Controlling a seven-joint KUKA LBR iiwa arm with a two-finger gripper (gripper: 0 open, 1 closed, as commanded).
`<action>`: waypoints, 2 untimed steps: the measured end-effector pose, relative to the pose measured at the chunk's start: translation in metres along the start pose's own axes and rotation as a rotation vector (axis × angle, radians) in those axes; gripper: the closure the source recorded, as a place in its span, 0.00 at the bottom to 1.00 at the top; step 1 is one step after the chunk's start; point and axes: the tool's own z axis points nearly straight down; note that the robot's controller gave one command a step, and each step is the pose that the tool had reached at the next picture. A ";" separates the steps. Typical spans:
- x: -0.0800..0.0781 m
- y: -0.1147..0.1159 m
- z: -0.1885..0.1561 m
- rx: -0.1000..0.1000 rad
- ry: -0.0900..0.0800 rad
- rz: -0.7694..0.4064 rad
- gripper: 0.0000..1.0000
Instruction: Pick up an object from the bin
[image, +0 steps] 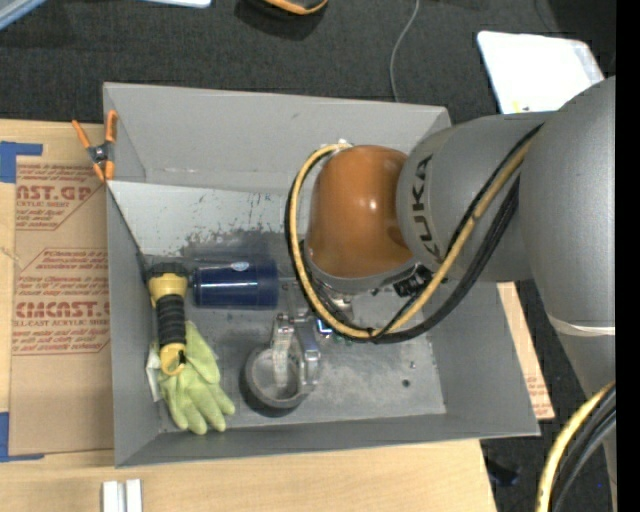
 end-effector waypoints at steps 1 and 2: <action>-0.002 0.000 -0.004 -0.001 -0.007 0.001 0.00; 0.013 0.019 0.017 -0.001 -0.010 0.145 0.00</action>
Offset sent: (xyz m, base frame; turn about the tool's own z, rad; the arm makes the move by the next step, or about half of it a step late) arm -0.0247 0.0336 -0.0315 0.2232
